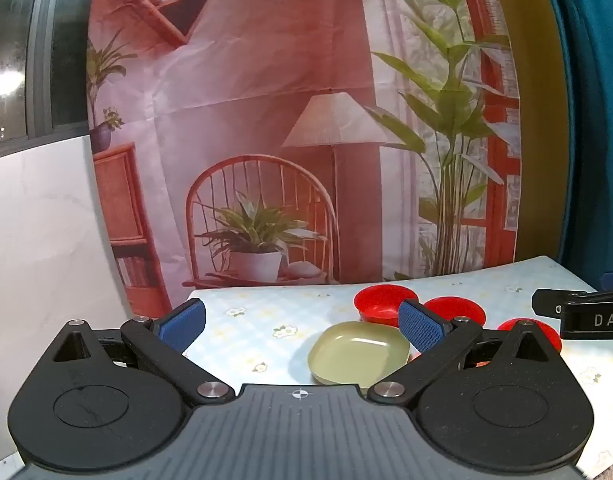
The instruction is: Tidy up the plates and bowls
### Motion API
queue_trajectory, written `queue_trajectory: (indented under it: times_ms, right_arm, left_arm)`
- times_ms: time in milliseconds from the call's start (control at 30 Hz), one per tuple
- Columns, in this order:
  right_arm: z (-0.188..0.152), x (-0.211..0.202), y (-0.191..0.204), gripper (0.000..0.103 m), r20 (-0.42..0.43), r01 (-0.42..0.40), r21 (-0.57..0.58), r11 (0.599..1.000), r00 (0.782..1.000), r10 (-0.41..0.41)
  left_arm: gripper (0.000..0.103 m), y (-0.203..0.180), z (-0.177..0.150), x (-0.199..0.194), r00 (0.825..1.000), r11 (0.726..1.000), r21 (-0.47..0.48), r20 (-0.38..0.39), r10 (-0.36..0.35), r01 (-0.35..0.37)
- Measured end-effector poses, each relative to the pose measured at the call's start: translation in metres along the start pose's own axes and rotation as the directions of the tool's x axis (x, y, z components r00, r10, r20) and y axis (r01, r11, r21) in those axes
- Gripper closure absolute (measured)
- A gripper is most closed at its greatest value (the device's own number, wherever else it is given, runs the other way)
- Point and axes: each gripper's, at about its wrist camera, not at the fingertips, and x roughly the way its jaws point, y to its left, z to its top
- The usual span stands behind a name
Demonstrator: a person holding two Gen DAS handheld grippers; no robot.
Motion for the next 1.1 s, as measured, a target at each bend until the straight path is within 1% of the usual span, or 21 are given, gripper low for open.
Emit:
queue_trajectory:
  times_ms: [100, 133, 1100]
  right_arm:
    - [-0.0002, 0.0003, -0.0003, 0.000, -0.003, -0.001, 0.003, 1.000, 1.000, 0.001]
    - [-0.0003, 0.0003, -0.0002, 0.000, -0.003, -0.001, 0.003, 1.000, 1.000, 0.001]
    - [-0.0034, 0.0008, 0.0015, 0.000, -0.006, -0.003, 0.006, 1.000, 1.000, 0.003]
  left_arm:
    - [0.000, -0.0012, -0.0018, -0.0056, 1.000, 1.000, -0.007, 0.021, 0.003, -0.003]
    - [0.000, 0.0026, -0.0003, -0.0023, 1.000, 1.000, -0.011, 0.003, -0.005, 0.005]
    - [0.000, 0.0037, -0.0022, -0.0018, 1.000, 1.000, -0.006, 0.000, -0.004, 0.004]
